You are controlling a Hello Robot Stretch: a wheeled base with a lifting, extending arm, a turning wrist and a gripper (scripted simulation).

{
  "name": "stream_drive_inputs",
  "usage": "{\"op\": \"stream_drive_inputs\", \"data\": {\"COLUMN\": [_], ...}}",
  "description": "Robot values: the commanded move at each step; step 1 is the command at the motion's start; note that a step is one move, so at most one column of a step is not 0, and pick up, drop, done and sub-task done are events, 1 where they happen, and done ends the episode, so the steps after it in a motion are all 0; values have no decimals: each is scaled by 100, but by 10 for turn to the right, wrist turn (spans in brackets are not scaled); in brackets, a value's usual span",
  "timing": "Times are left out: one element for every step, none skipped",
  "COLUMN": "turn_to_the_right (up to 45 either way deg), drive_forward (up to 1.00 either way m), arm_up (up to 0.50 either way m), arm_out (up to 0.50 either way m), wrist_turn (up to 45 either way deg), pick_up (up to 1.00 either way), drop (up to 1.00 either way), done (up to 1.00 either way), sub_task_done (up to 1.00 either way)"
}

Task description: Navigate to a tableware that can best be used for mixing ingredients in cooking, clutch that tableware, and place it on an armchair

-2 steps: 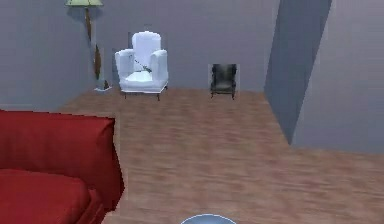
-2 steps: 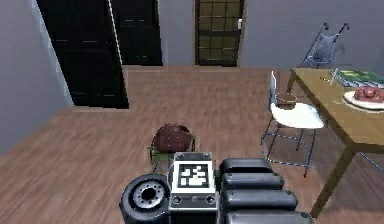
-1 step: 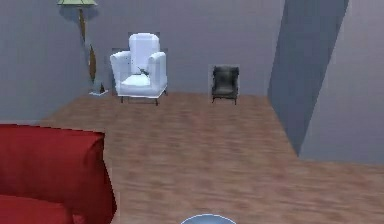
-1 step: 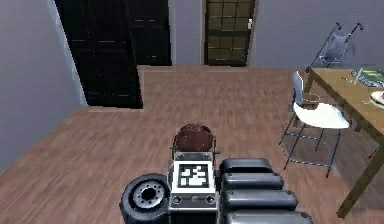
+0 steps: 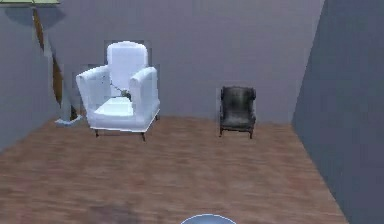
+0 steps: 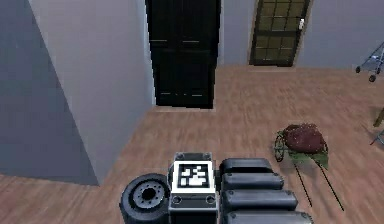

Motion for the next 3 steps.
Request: {"op": "stream_drive_inputs", "data": {"turn_to_the_right": [90, 0, -390], "drive_forward": [0, 35, 0], "arm_up": [0, 0, 0], "arm_out": [0, 0, 0], "wrist_turn": [0, 0, 0], "pick_up": [0, 0, 0], "drop": [0, 0, 0], "done": [0, 0, 0], "sub_task_done": [0, 0, 0]}}
